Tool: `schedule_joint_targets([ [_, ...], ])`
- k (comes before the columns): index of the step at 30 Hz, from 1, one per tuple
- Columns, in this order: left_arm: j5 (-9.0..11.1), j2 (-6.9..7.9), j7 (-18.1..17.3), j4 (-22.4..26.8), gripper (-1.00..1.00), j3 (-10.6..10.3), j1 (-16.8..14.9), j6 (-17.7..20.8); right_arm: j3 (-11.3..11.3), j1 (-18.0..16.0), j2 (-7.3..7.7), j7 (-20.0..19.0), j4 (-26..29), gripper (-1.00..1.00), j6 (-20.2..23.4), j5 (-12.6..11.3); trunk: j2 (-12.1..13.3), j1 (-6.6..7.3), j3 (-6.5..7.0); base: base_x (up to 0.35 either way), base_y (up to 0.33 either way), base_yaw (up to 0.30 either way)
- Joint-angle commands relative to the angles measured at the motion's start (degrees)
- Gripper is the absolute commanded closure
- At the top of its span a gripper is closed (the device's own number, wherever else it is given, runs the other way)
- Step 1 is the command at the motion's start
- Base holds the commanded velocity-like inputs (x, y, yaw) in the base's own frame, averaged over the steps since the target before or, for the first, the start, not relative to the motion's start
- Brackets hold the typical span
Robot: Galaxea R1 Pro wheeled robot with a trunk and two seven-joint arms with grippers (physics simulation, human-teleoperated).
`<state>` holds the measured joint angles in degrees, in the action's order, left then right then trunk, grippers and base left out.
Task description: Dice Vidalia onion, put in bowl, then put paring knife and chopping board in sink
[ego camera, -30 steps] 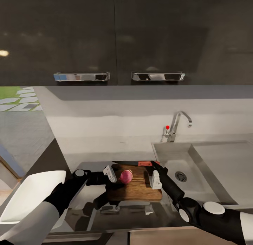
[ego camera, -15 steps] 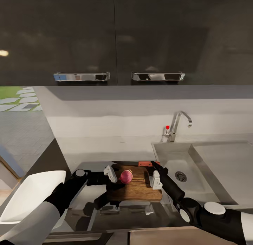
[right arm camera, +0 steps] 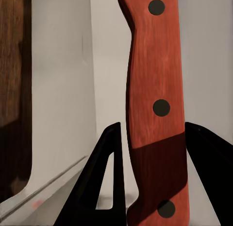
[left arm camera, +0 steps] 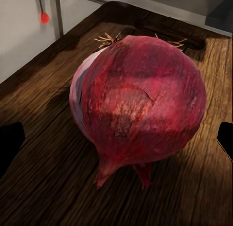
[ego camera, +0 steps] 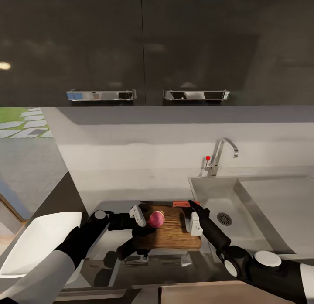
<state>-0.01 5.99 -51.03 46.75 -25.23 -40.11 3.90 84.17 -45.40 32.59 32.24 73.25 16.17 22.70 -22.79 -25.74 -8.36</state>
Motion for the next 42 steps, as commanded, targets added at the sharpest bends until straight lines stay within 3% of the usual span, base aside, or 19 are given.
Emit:
schedule_joint_targets([
  [1, 0.0, -0.05, -0.1, 0.1, -1.00, -0.1, -0.1, 0.4, 0.4, -0.1, 0.12, 0.2, 0.1, 1.00, 0.5, 0.4, -0.1, -0.04, -0.13, 0.000, 0.000, 0.000],
  [29, -0.1, -0.48, -0.1, 0.0, -1.00, -0.1, 0.0, 0.4, 2.6, -0.1, 0.36, 0.3, 0.0, 1.00, 0.5, 0.4, -0.1, -0.04, -0.13, 0.000, 0.000, 0.000],
  [32, -0.1, -0.44, -0.2, 0.1, -1.00, -0.9, -0.1, 0.4, 2.7, -0.1, 0.36, 0.3, 0.0, 1.00, 0.5, 0.4, -0.1, -0.04, -0.13, 0.000, 0.000, 0.000],
  [35, -0.1, -0.27, -0.2, 0.1, -1.00, -3.5, -0.1, 0.4, 2.5, -0.1, 0.41, 0.3, 0.0, 1.00, 0.5, 0.4, -0.1, -0.04, -0.13, 0.000, 0.000, 0.000],
  [41, -0.1, -0.08, -0.2, 0.1, -1.00, -4.6, -0.1, 0.4, 2.4, -0.1, 1.01, 0.3, 0.0, 1.00, 0.3, 0.3, -0.1, -0.04, -0.13, 0.000, 0.000, 0.000],
  [42, -0.1, 0.55, -0.2, 0.1, -1.00, -4.7, -0.1, 0.4, 2.3, -0.1, 1.21, 0.3, 0.0, 1.00, 0.2, 0.3, -0.1, -0.04, -0.13, 0.000, 0.000, 0.000],
])
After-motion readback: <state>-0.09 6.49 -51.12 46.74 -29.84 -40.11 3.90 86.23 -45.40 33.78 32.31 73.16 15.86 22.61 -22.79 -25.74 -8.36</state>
